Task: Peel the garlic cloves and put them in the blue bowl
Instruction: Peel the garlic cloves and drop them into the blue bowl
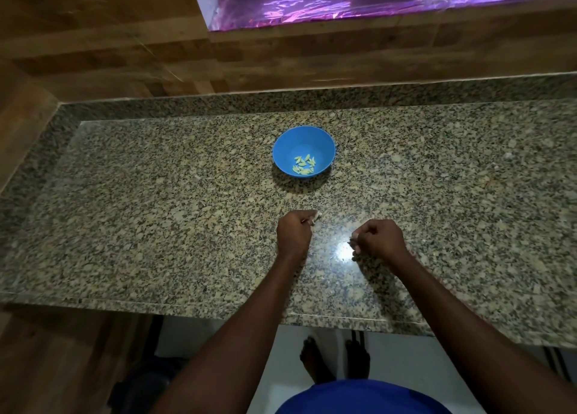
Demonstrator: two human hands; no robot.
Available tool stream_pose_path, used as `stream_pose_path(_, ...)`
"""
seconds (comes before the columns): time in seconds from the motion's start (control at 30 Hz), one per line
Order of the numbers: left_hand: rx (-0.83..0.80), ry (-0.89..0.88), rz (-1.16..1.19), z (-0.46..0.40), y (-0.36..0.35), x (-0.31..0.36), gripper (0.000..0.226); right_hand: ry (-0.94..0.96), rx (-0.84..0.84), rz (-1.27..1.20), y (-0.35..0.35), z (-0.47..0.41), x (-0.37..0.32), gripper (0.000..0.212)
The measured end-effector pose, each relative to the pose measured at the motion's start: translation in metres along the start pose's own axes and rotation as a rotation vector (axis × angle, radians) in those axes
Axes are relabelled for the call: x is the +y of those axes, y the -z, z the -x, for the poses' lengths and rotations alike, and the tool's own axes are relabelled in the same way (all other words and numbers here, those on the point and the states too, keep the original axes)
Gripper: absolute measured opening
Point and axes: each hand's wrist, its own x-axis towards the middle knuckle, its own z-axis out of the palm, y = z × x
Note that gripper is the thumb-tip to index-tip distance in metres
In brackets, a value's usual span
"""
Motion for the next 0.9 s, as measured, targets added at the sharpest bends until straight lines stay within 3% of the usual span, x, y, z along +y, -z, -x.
stream_pose_path(0.13,0.131,-0.085,-0.135,0.026,-0.005,-0.007,0.032,0.084,0.024,0.389,0.004,-0.005,-0.003,0.017)
stream_pose_path(0.33,-0.038,-0.298,-0.419,0.057,-0.02,-0.03,0.027,0.196,-0.05,0.735,-0.004,-0.027,-0.017,0.012)
stream_pose_path(0.47,-0.097,-0.289,-0.434,0.056,-0.017,-0.028,0.033,0.286,-0.055,0.953,-0.016,-0.022,-0.029,0.031)
stream_pose_path(0.57,-0.115,-0.284,-0.44,0.054,-0.016,-0.027,0.035,0.419,-0.107,1.111,-0.022,-0.014,-0.035,0.004)
stream_pose_path(0.63,-0.121,-0.278,-0.442,0.054,-0.017,-0.028,0.036,0.537,-0.123,1.204,-0.024,-0.008,-0.031,0.011)
stream_pose_path(0.7,-0.116,-0.284,-0.441,0.054,-0.018,-0.029,0.036,0.661,-0.118,1.174,-0.024,-0.005,-0.023,0.012)
stream_pose_path(0.77,-0.114,-0.283,-0.438,0.054,-0.018,-0.028,0.037,0.645,-0.08,1.079,-0.02,-0.007,-0.009,0.032)
stream_pose_path(0.9,-0.104,-0.26,-0.396,0.053,-0.02,-0.024,0.033,0.442,0.023,0.664,-0.004,-0.007,0.008,0.014)
